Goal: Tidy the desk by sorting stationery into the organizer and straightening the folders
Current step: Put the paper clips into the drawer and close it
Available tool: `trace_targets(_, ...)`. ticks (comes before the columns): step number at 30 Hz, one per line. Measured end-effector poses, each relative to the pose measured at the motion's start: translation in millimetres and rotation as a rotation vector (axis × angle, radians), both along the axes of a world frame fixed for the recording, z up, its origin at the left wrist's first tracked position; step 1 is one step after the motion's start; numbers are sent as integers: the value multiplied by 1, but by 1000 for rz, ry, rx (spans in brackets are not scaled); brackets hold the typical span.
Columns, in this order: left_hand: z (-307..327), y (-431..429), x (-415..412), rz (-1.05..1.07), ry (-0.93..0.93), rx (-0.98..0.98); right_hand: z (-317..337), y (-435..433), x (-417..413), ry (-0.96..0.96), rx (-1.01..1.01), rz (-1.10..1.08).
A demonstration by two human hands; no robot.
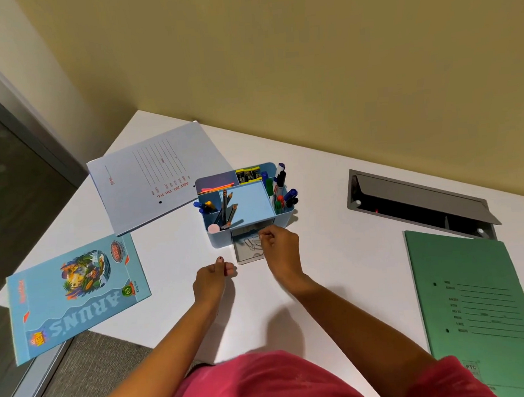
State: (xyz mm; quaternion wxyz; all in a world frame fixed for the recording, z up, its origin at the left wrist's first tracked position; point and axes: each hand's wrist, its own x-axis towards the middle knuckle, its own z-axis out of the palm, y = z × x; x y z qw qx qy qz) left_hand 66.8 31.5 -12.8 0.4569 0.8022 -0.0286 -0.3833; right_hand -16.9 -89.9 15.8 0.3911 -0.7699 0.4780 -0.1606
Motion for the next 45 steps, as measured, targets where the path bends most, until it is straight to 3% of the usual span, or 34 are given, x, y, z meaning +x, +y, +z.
trace_targets(5, 4, -9, 1, -16, 91, 53, -6, -4, -5, -27, -52, -41)
trace_targets(10, 4, -15, 3, 3, 238, 89, -17, -6, -25, -3, -10, -247)
trace_targets(14, 3, -19, 1, 34, 319, 73, -26, -5, -33, 26, 317, -355)
trace_targets(18, 5, -26, 0, 82, 404, 25, -24, -6, -26, -124, 648, -433)
trace_targets(22, 9, -33, 2, 124, 457, -89, -21, -9, -15, -200, 615, -410)
trace_targets(28, 11, -41, 8, 97, 354, -152, -21, -15, 1, -266, 609, -379)
trace_targets(32, 12, -38, 11, 132, 340, -142, -17, -19, -3, -260, 427, -300)
trace_targets(35, 13, -28, 15, 235, 289, -166, -11, -25, -12, -315, 313, -377)
trace_targets(39, 21, -14, 23, 375, 151, -170, 3, -40, -19, -387, 420, -432)
trace_targets(45, 32, -19, 36, 176, 86, -150, 15, -53, -4, -269, 465, -369)
